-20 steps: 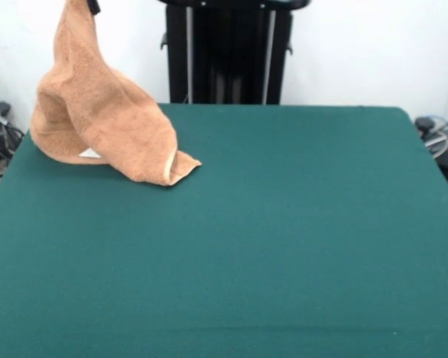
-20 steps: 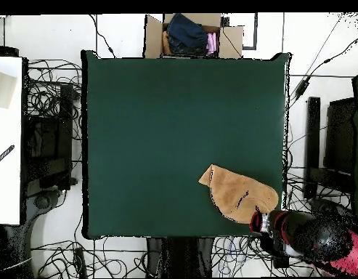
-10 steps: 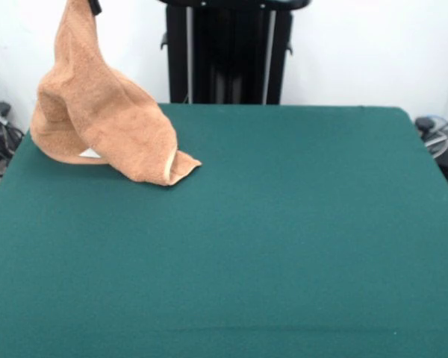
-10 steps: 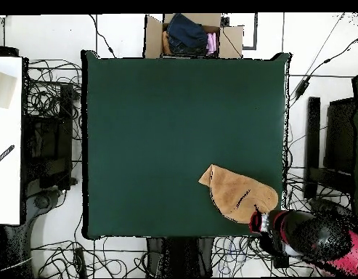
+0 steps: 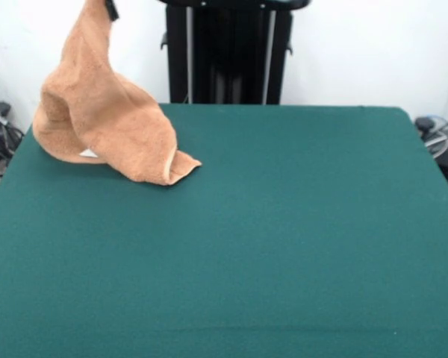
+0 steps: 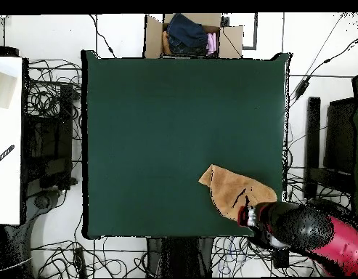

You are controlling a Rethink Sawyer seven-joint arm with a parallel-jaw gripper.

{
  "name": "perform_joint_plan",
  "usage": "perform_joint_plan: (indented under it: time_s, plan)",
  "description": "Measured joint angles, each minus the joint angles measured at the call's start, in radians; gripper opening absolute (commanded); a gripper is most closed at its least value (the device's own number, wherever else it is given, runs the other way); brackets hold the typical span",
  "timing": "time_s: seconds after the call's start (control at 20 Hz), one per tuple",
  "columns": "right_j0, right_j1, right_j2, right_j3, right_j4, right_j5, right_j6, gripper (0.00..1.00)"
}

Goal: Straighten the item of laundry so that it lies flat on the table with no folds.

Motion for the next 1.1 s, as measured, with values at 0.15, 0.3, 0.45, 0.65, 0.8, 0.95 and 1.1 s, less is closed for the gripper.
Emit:
perform_joint_plan:
  time_s: [0.15, 0.3, 0.45, 0.65, 0.8, 0.95, 1.1]
  plan:
    - [0.057, 0.026, 0.000, -0.007, 0.000, 0.000, 0.000, 0.00]
    - [0.147, 0.063, -0.002, -0.021, 0.000, 0.000, 0.000, 0.00]
    - [0.218, 0.083, -0.011, -0.037, -0.014, 0.000, 0.000, 0.00]
    - [0.336, 0.113, -0.023, -0.073, -0.046, 0.000, 0.001, 0.00]
    - [0.411, 0.143, -0.037, -0.098, -0.056, 0.000, 0.001, 0.00]
    - [0.451, 0.166, -0.055, -0.114, -0.064, 0.000, 0.001, 0.00]
    - [0.497, 0.196, -0.084, -0.132, -0.067, 0.000, 0.004, 0.00]
